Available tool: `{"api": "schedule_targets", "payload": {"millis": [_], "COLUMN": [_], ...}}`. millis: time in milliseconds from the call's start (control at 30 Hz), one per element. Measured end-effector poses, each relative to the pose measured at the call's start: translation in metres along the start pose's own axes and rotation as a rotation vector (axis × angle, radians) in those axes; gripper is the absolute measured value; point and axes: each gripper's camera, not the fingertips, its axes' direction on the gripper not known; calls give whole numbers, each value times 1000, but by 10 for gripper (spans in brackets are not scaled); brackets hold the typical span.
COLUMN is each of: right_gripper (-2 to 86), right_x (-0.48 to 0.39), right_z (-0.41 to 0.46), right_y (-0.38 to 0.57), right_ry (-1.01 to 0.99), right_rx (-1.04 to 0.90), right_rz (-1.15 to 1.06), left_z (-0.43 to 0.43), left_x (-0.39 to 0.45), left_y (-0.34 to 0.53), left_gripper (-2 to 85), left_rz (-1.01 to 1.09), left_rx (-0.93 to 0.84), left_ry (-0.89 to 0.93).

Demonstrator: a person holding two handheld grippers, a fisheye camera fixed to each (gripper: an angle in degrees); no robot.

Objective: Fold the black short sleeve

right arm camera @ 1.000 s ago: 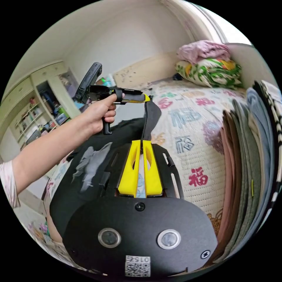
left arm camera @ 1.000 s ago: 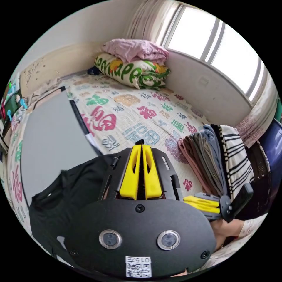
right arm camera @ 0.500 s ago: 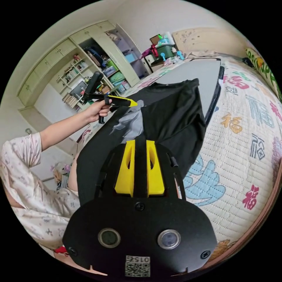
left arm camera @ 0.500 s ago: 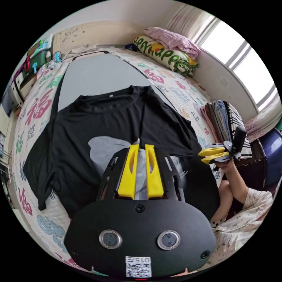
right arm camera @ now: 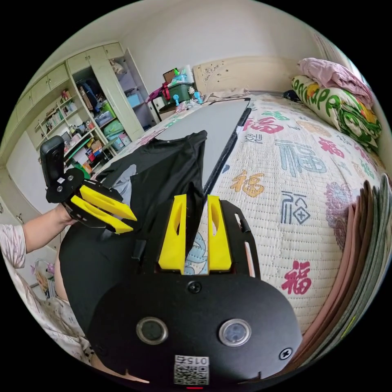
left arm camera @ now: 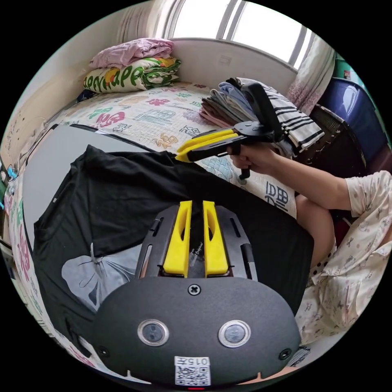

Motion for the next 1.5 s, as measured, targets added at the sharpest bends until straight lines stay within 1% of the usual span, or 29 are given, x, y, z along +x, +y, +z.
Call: {"api": "schedule_targets", "payload": {"millis": [67, 200, 300, 367, 500, 733, 833, 867, 933, 1000, 1067, 1100, 1133, 1200, 1267, 1300, 1333, 1400, 1500], "right_gripper": [94, 61, 56, 36, 12, 4, 4, 4, 4, 4, 4, 4, 4, 4, 3, 4, 4, 4, 4], "right_x": [2, 15, 30, 37, 57, 66, 71, 73, 75, 74, 73, 73, 73, 75, 78, 80, 81, 81, 82], "right_z": [8, -3, 0, -5, -20, -30, -39, -43, -48, -54, -58, -61, -63, -70, -76, -80, -82, -91, -100], "right_y": [-8, -26, -41, -44, -44, -66, -74, -78, -84, -94, -102, -107, -109, -117, -122, -126, -127, -135, -146], "right_ry": [25, -11, -32, -59, -85, -110, -128, -135, -143, -140, -136, -135, -136, -151, -169, -181, -185, -191, -200], "right_rx": [-37, 15, -15, 6, 62, 50, 61, 64, 64, 61, 51, 48, 48, 49, 53, 55, 56, 59, 54], "right_rz": [16, 71, 128, 144, 249, 293, 310, 317, 323, 323, 319, 318, 318, 325, 335, 341, 343, 346, 350], "left_z": [8, 13, 15, 16, 20, 24, 20, 10, -10, -34, -40, -36, -32, -10, 6, 15, 18, 31, 44], "left_x": [0, 5, 8, 11, 21, 29, 24, 16, -5, -50, -95, -128, -144, -193, -211, -212, -211, -203, -206], "left_y": [1, 6, 11, 12, 17, 29, 38, 43, 46, 40, 29, 21, 18, 5, -2, -8, -11, -24, -34], "left_gripper": [50, 28, 22, 20, 16, 16, 19, 20, 23, 35, 56, 79, 82, 99, 109, 111, 112, 109, 111], "left_rz": [-12, -11, -17, -14, 4, 18, 15, 3, -62, -189, -280, -371, -411, -504, -540, -526, -513, -497, -540], "left_rx": [-4, 34, 50, 49, 47, 46, 78, 123, 212, 314, 330, 301, 279, 211, 201, 209, 210, 183, 110], "left_ry": [11, -37, -44, -55, -100, -131, -97, -66, -83, -175, -220, -219, -202, -105, -33, 3, 7, -71, -158]}}
